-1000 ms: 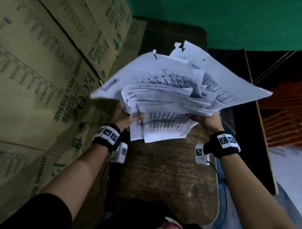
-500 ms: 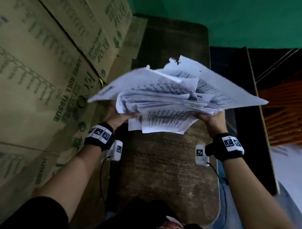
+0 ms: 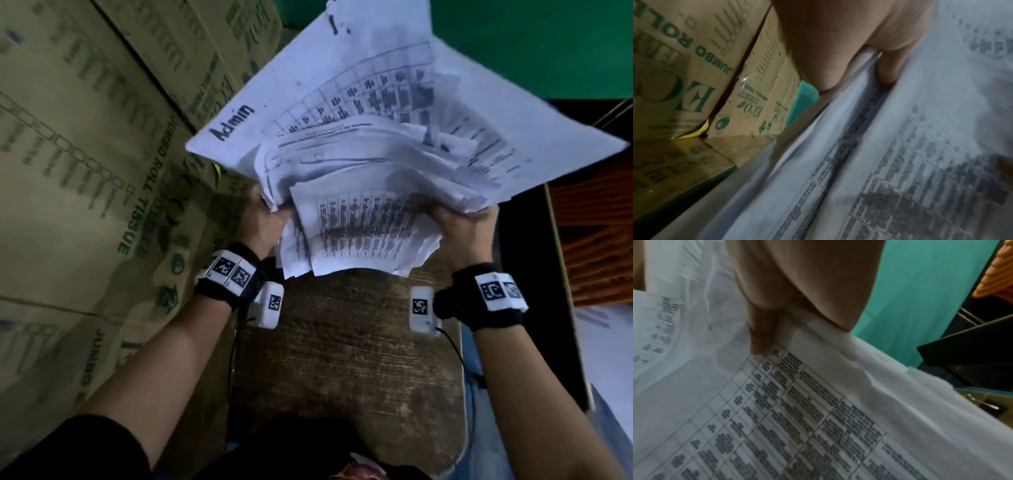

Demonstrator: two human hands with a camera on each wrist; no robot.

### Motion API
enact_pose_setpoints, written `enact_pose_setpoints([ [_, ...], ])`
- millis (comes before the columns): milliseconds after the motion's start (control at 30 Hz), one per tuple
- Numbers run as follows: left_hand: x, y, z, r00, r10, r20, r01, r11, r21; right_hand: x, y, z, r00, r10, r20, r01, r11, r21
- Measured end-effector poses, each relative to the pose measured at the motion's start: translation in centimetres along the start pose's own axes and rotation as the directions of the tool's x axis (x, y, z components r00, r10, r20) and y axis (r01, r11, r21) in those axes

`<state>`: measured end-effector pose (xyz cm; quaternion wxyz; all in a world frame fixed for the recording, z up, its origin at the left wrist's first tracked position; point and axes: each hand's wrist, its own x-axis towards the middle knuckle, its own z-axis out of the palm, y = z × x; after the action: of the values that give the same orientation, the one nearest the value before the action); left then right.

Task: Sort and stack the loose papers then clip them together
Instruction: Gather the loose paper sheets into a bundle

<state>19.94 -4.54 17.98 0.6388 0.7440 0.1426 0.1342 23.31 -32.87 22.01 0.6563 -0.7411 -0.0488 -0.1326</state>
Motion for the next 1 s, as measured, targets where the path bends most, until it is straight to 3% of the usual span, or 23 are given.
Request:
enact_pose_setpoints([
  [100, -0.6, 0.8, -1.0, 0.975, 0.088, 0.203, -0.049, 0.981, -0.189, -0.1, 1.0, -2.0, 0.985, 0.046, 0.163, -0.056, 0.997, 0.057],
  [167, -0.9, 0.8, -0.7, 0.952, 0.066, 0.299, 0.005, 0.973, -0.231, -0.4, 1.9, -2.0, 0.951, 0.117, 0.287, -0.125, 0.992, 0.008],
  [300, 0.3, -1.6, -1.5, 0.945, 0.023, 0.326, 0.019, 0.992, -0.124, -0.5, 4.4, -1.9, 0.953, 0.128, 0.276, -0.119, 0.992, -0.049],
  [367, 1.0, -2.9, -2.3, 0.930, -0.032, 0.365, 0.030, 0.999, 0.012, -0.5, 5.7, -2.1, 0.953, 0.159, 0.257, -0.151, 0.987, -0.053],
  [433, 1.2, -4.6, -2.1, 0.890, -0.196, 0.412, 0.065, 0.948, 0.313, -0.7, 6.2, -1.3, 0.936, 0.214, 0.279, -0.192, 0.976, -0.103],
  [467, 1.1, -5.3, -1.6, 0.853, -0.281, 0.440, 0.122, 0.927, 0.355, -0.9, 6.2, -0.6, 0.934, 0.215, 0.285, -0.184, 0.974, -0.132],
  [500, 1.1, -6.4, -1.2, 0.840, -0.331, 0.430, 0.194, 0.923, 0.331, -0.9, 6.1, 0.1, 0.943, 0.198, 0.268, -0.164, 0.976, -0.143],
  [533, 1.2, -7.5, -0.7, 0.856, -0.376, 0.355, 0.276, 0.913, 0.301, -0.9, 6.1, 0.8, 0.955, 0.183, 0.233, -0.155, 0.979, -0.134],
  [633, 2.5, -9.8, 0.4, 0.928, -0.372, 0.030, 0.343, 0.881, 0.327, -0.9, 5.6, 2.4, 0.974, 0.199, 0.105, -0.194, 0.979, -0.055],
  [733, 1.7, -3.9, 1.5, 0.970, -0.199, -0.141, 0.227, 0.949, 0.219, -0.7, 4.3, 3.3, 0.985, 0.174, 0.001, -0.174, 0.985, -0.003],
  [800, 0.4, -0.7, 1.6, 0.985, -0.025, -0.173, 0.072, 0.960, 0.272, -0.7, 3.0, 3.3, 0.991, 0.128, -0.036, -0.126, 0.991, 0.048],
  [900, -1.4, 1.4, 1.2, 0.932, 0.260, -0.253, -0.191, 0.944, 0.269, -1.3, 1.9, 2.5, 0.998, 0.050, -0.035, -0.047, 0.993, 0.105],
  [933, -1.8, 1.3, 0.9, 0.927, 0.266, -0.264, -0.217, 0.955, 0.201, -1.7, 2.0, 2.1, 0.999, 0.045, -0.019, -0.043, 0.994, 0.098],
  [1000, -2.2, -0.6, 0.3, 0.972, 0.171, -0.163, -0.161, 0.984, 0.074, -2.8, 2.9, 1.2, 0.996, 0.084, 0.031, -0.086, 0.994, 0.066],
])
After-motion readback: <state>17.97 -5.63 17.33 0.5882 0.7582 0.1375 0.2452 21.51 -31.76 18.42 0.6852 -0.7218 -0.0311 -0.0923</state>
